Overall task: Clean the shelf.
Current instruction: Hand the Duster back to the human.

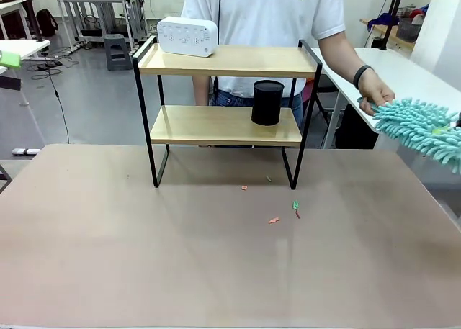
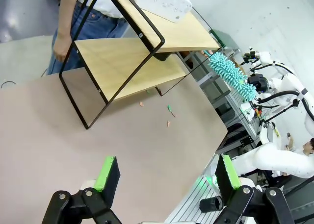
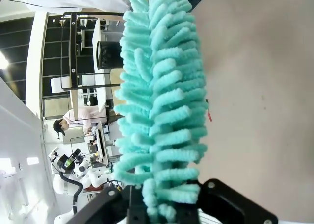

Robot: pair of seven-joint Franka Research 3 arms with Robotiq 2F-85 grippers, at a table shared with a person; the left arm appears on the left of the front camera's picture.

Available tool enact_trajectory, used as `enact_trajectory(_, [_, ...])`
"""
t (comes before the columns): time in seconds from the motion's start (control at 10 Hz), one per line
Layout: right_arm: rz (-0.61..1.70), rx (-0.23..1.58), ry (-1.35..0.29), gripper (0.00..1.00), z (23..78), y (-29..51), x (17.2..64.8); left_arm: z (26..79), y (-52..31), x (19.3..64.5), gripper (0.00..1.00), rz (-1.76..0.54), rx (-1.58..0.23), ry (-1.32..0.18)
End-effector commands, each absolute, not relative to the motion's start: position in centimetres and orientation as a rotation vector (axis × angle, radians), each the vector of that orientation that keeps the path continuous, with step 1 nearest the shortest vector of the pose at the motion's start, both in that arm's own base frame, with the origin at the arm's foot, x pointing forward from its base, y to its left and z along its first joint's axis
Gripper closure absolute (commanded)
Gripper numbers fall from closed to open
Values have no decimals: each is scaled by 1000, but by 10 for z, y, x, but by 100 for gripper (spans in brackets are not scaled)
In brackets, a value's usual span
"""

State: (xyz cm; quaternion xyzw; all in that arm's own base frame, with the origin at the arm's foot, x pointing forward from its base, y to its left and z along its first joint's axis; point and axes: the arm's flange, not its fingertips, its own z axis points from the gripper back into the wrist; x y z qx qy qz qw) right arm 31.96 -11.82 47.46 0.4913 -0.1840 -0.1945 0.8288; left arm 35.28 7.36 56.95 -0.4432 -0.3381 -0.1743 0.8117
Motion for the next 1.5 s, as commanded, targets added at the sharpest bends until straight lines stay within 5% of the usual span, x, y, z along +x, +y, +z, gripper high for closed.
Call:
enact_trajectory(0.0, [-392, 1047, -406, 100, 472, -119, 318, 570, 74, 351, 0, -381, -945, -721])
enact_trajectory(0.2, [-392, 1047, -406, 100, 472, -119, 318, 570, 74, 351, 0, -381, -945, -721])
enact_trajectory(0.3, [-412, 1043, -389, 33, 474, -118, 320, 570, 74, 351, 0, -381, -945, -721])
enact_trajectory(0.4, [-412, 1056, -399, 29, 475, -115, 320, 570, 74, 351, 0, -381, -945, -721])
enact_trajectory(0.5, [-410, 1058, -417, 0, 478, -114, 320, 570, 74, 351, 0, -381, -945, -721])
enact_trajectory(0.9, [-304, 1143, -470, 0, 497, -102, 314, 570, 74, 353, 0, -372, -947, -722])
enact_trajectory(1.1, [-172, 1251, -478, 0, 508, -58, 314, 540, 25, 375, 0, -182, -1191, -507])
enact_trajectory(1.4, [-64, 1386, -346, 0, 504, 25, 324, 521, -50, 382, 0, -156, -1447, -459])
